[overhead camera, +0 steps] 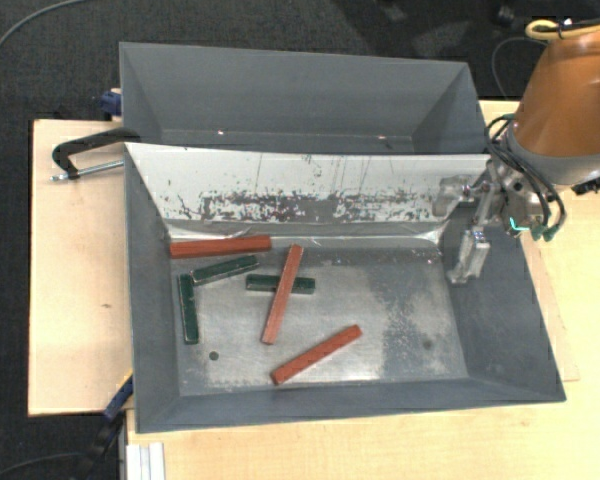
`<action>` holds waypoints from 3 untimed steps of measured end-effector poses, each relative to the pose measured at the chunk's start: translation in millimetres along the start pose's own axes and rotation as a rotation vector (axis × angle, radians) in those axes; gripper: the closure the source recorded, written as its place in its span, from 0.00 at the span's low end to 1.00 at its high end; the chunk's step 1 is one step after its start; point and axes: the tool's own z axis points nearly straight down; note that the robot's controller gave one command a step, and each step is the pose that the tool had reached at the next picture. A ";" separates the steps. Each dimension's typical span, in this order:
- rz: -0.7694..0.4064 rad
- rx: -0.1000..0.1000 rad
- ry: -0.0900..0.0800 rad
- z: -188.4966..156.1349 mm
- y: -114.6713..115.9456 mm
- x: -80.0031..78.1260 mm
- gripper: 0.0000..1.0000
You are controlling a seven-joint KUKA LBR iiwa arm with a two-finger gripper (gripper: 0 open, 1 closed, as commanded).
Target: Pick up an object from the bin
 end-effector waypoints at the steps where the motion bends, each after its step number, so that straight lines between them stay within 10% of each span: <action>1: -0.076 -0.002 0.001 148.1 76.6 4.1 0.00; 2: 0.046 -0.002 0.001 144.7 113.6 81.6 0.00; 3: 0.047 0.000 -0.005 144.2 111.6 79.0 1.00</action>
Offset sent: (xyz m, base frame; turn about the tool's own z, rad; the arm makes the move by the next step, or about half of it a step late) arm -0.0035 0.0731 -0.1440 -0.0717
